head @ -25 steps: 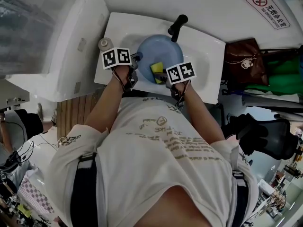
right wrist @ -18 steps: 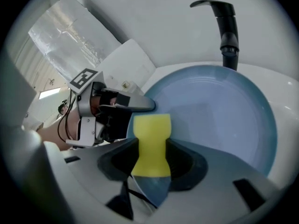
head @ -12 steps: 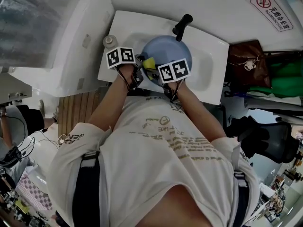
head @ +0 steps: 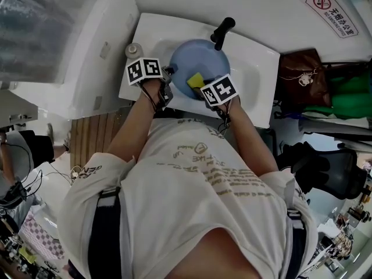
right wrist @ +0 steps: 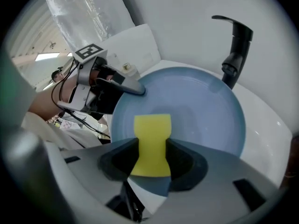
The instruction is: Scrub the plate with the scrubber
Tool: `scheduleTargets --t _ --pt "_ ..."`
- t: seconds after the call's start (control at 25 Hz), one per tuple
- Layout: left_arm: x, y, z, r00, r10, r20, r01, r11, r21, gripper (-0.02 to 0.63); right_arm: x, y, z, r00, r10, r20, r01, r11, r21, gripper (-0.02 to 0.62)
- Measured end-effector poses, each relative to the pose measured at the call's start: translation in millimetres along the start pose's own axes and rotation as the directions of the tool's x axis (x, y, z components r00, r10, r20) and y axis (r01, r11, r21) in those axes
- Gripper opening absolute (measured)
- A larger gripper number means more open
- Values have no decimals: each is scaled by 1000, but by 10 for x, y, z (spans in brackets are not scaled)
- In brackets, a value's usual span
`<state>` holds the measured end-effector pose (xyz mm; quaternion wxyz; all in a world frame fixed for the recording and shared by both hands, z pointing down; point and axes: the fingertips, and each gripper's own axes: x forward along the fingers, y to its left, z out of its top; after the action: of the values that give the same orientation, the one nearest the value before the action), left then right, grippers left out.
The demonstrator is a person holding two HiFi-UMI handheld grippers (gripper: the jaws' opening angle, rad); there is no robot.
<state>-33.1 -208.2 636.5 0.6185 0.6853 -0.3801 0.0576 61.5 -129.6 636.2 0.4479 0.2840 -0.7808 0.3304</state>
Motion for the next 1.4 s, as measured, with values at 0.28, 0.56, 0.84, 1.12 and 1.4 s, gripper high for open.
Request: scheduleTargets --t 0.28,0.56,0.84,1.12,1.4 --pt "-23 -23 -49 1000 -4 -20 4 1000 -27 57 -195 -423 -153 997 -73 11 74 992 -104 187" --pt "-37 -138 -133 998 -26 -63 27 1000 9 57 -290 -649 -157 988 -153 37 157 965 -212 187" --pt "-71 -157 -205 995 -40 -94 41 999 11 57 -356 -796 -96 984 -173 32 173 925 -337 187" --pt "-73 -255 -226 992 -56 -109 61 997 40 57 -413 -945 93 965 -257 59 257 871 -419 186" --pt "-90 -221 -198 996 -49 -76 51 998 25 61 -305 -828 -24 988 -147 -51 127 954 -273 179"
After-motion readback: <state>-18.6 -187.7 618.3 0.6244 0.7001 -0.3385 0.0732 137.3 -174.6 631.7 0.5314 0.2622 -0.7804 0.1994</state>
